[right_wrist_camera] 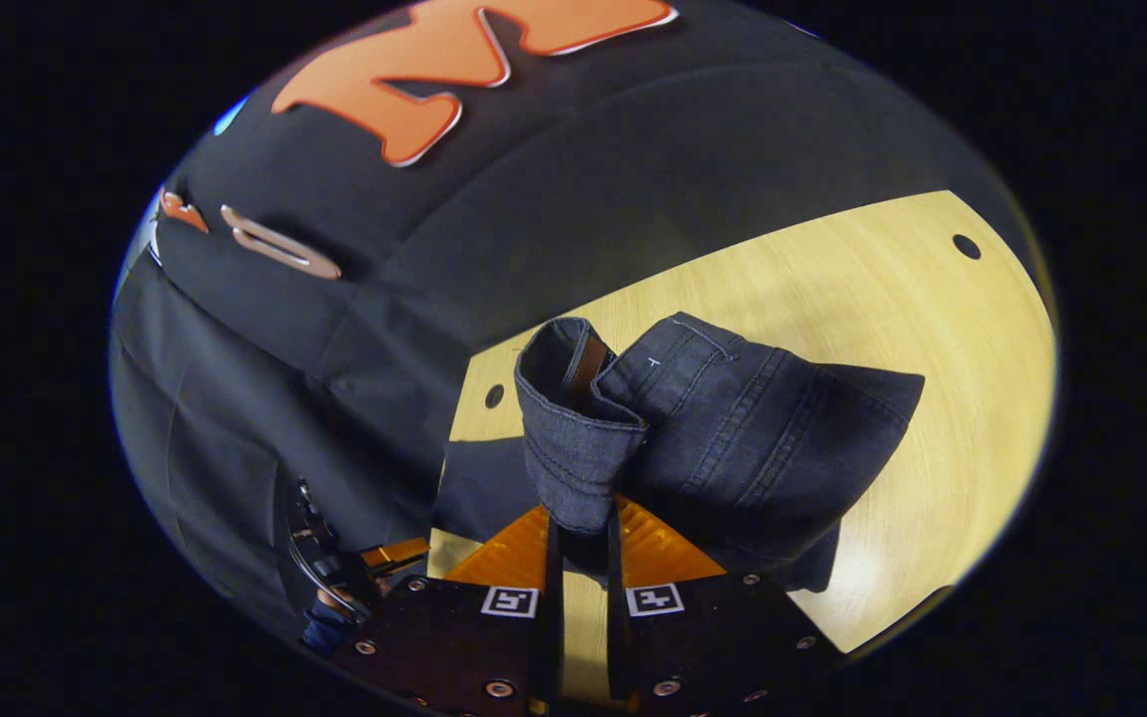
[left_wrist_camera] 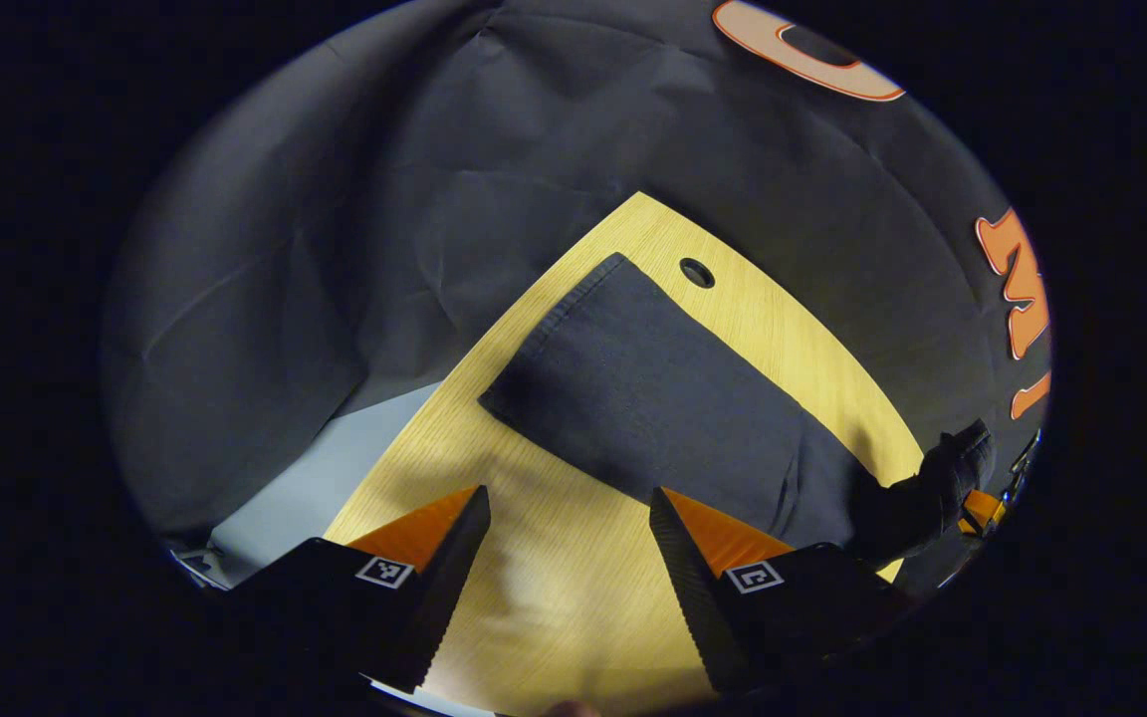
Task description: Grasp the waist and the cuffs of the jeans and fold them to make the two legs overlap; first hold the waist and fold one-third of the jeans toward the cuffs, then hold the cuffs and fold the remaining one-third in the same direction to finish folding.
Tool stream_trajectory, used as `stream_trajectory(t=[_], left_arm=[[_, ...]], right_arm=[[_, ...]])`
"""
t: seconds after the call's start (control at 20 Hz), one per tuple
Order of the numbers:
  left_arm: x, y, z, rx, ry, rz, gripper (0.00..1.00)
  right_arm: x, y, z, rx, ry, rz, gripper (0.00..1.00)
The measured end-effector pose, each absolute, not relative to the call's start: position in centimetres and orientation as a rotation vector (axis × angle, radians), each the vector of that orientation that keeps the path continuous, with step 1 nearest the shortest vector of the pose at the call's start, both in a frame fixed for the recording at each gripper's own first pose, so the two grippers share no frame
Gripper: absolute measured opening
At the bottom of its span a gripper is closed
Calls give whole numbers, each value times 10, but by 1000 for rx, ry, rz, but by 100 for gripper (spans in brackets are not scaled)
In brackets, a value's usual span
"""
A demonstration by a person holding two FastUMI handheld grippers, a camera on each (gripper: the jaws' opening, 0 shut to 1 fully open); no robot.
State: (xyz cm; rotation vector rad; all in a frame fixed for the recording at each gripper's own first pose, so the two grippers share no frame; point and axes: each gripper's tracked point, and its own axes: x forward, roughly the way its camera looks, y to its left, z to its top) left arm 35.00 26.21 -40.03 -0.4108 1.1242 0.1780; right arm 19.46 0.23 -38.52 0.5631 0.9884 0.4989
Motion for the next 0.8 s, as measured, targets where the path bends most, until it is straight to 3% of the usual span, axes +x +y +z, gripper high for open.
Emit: stream_trajectory(t=[0.2, 0.45, 0.5, 0.55, 0.6, 0.65, 0.7, 0.75, 0.8], left_arm=[[349, 261, -400, -426, 1134, 175, 98], [350, 260, -400, -434, 1138, 179, 98], [350, 259, -399, -439, 1139, 181, 98], [350, 258, -398, -441, 1139, 184, 98], [349, 258, -398, -442, 1143, 185, 98], [349, 258, -397, -444, 1145, 187, 98], [349, 257, -396, -447, 1143, 183, 98], [350, 257, -397, -452, 1141, 183, 98], [351, 257, -395, -456, 1140, 178, 98]], right_arm=[[188, -1, -383, 516, 1027, 476, 22], [173, -5, -397, 288, 1062, 598, 24], [166, 10, -383, 359, 1075, 679, 32], [161, 21, -369, 438, 1075, 731, 34], [169, 14, -361, 466, 1058, 751, 53], [171, 8, -361, 450, 1035, 747, 46], [174, 0, -355, 431, 1017, 746, 57], [171, -1, -350, 424, 1010, 745, 48], [170, -7, -347, 420, 1007, 747, 69]])
